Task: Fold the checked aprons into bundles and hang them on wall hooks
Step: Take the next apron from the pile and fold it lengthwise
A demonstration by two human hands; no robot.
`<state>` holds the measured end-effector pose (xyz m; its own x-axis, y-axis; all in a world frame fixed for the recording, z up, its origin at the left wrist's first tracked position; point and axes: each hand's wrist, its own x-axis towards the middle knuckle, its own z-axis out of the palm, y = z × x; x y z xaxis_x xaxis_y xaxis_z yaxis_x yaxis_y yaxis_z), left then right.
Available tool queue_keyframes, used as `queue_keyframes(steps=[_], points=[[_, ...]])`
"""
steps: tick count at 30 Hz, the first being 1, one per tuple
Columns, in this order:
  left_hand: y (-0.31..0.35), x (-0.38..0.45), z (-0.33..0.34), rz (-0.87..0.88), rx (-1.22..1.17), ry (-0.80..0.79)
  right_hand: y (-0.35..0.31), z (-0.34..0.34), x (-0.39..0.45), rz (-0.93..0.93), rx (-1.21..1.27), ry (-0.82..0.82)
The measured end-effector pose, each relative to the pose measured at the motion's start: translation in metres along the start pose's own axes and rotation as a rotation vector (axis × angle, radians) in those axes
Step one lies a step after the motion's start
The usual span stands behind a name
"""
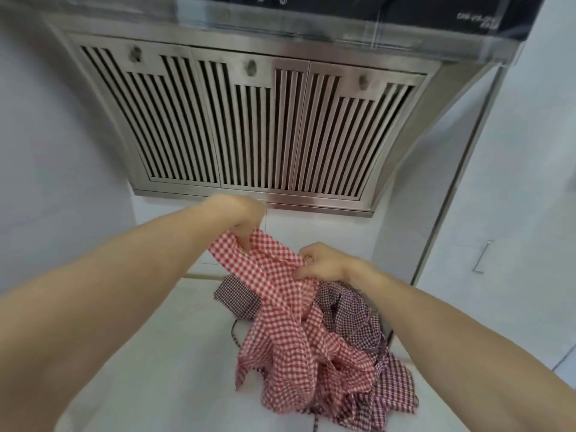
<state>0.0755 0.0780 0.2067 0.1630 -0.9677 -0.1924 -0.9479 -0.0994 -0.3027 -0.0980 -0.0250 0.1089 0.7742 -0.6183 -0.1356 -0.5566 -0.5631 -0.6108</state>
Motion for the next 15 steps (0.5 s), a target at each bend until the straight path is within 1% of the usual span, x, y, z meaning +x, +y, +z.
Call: queue_keyframes(steps=[1,3,5,7,9,11,12,13,15], points=[[-0.010,0.001,0.005,-0.034,-0.037,0.030,-0.002,-0.011,-0.004,-0.009,0.057,0.002],[-0.032,0.003,0.007,-0.111,-0.157,0.172,-0.009,-0.036,-0.009,-0.041,0.086,-0.005],[-0.046,0.003,0.001,-0.224,-0.314,0.410,-0.015,-0.058,-0.012,-0.035,-0.015,-0.069],[-0.052,0.000,-0.009,-0.320,-0.473,0.635,-0.016,-0.073,-0.013,0.031,-0.161,-0.152],[-0.059,-0.006,-0.020,-0.387,-0.650,0.831,-0.014,-0.083,-0.016,0.133,-0.247,-0.232],[-0.072,-0.011,-0.030,-0.485,-0.884,1.007,-0.008,-0.091,-0.023,0.223,-0.327,-0.263],[-0.079,-0.013,-0.036,-0.534,-0.996,1.062,-0.003,-0.095,-0.027,0.251,-0.338,-0.243],[-0.087,-0.015,-0.039,-0.573,-1.077,1.082,0.003,-0.098,-0.030,0.263,-0.325,-0.201],[-0.097,-0.018,-0.045,-0.586,-1.126,1.051,0.014,-0.105,-0.032,0.220,-0.251,-0.019]])
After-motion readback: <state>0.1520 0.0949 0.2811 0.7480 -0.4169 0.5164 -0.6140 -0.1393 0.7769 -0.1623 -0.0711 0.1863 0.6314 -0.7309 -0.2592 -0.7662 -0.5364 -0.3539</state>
